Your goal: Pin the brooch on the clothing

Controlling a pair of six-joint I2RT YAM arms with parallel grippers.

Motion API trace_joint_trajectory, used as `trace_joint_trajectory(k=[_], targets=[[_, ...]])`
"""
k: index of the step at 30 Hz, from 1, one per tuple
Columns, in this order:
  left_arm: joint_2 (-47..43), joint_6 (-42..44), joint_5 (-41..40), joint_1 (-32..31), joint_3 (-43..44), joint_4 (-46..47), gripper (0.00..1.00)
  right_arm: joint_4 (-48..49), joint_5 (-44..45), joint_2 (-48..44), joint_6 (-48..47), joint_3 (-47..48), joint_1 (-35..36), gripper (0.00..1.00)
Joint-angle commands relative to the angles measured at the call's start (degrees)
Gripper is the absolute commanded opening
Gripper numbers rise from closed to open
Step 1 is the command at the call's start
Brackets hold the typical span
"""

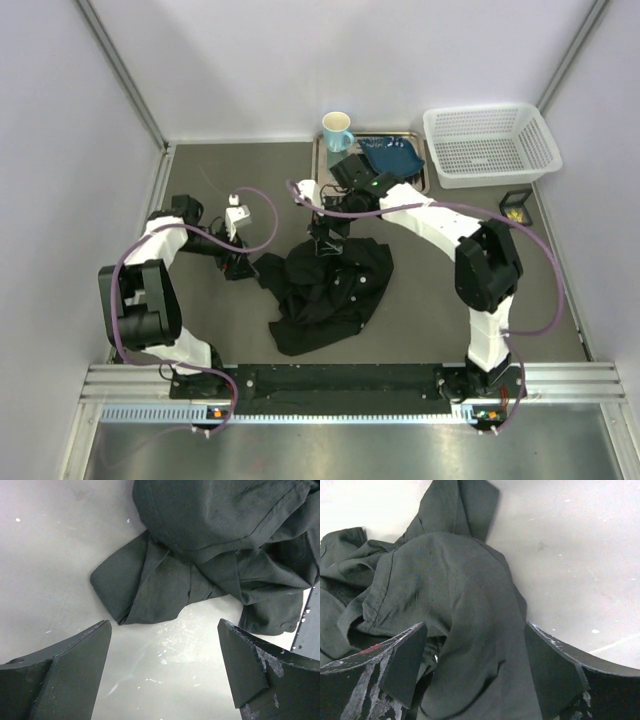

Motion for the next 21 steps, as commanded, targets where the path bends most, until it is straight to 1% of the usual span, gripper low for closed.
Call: trace_joint_trajectory(k=[1, 2, 3, 5, 8, 9, 10, 11, 12, 13, 14, 15, 16, 17, 18, 19, 21], targets=[[-2.1, 5.6, 0.4, 2.4, -1.3, 0.5, 0.94, -0.4, 0.3, 3.4, -2.5, 3.0, 2.6, 0.75], [-2.3, 5.7, 0.9, 2.9, -1.5, 0.4, 0.94, -0.5, 0.9, 4.9, -2.1, 3.6, 2.5, 0.67], [-2.4, 6.2, 1.5, 3.5, -1.7, -0.2, 0.94, -0.7, 1.5, 5.5, -1.5, 4.5, 2.5, 0.38], [-2.1, 8.8, 2.9, 5.6, -1.2, -3.5, 0.93, -2.2, 3.2, 5.6, 0.2, 7.6, 2.1, 0.01], [-1.4, 11.7, 4.1, 8.1, 0.3, -7.3, 0.92, -2.7, 1.8, -0.5, 4.5, 8.4, 0.2, 0.0], [-1.3, 12.8, 4.4, 8.2, 1.0, -8.3, 0.91, -2.6, 1.3, -5.5, 5.5, 8.0, -0.7, 0.0], [-1.6, 15.4, 4.9, 8.2, 1.1, -9.2, 0.9, -2.6, 0.5, -8.0, 7.3, 6.5, -1.5, 0.0], [-2.1, 15.5, 5.3, 8.0, 1.2, -8.2, 0.89, -2.6, 0.2, -10.5, 8.3, 5.3, -3.9, 0.0], [-2.6, 14.6, 5.8, 7.6, 0.9, -6.2, 0.89, -2.5, -0.3, -13.3, 9.1, 3.8, -5.2, 0.0], [-3.6, 11.2, 5.8, 6.2, 0.6, -4.1, 0.89, -2.5, -0.7, -17.7, 9.7, -0.1, -6.4, 0.0], [-4.1, 10.0, 5.5, 5.2, 0.3, -2.3, 0.89, -2.5, -0.5, -20.2, 10.2, -2.5, -7.8, 0.0], [-4.6, 9.0, 5.2, 4.0, -0.6, 2.5, 0.89, -2.4, -0.3, -22.3, 9.9, -4.9, -9.8, 0.0], [-5.6, 5.7, 3.6, 1.0, -1.3, 5.4, 0.89, -2.2, 0.6, -25.8, 9.6, -9.7, -10.7, 0.0], [-6.0, 3.5, 2.6, -0.5, -1.9, 9.2, 0.9, -2.1, 1.1, -27.2, 9.8, -11.6, -11.4, 0.0], [-6.5, 1.7, 2.0, -2.0, -3.4, 15.2, 0.91, -2.0, 1.1, -28.2, 10.2, -13.4, -12.6, 0.0], [-6.8, -0.9, 0.4, -5.3, -4.1, 18.5, 0.91, -1.3, 0.9, -29.3, 10.9, -15.7, -13.0, 0.0], [-6.5, -2.9, -1.1, -7.7, -5.5, 23.4, 0.93, 0.3, 0.8, -32.1, 13.1, -18.0, -13.7, 0.0]])
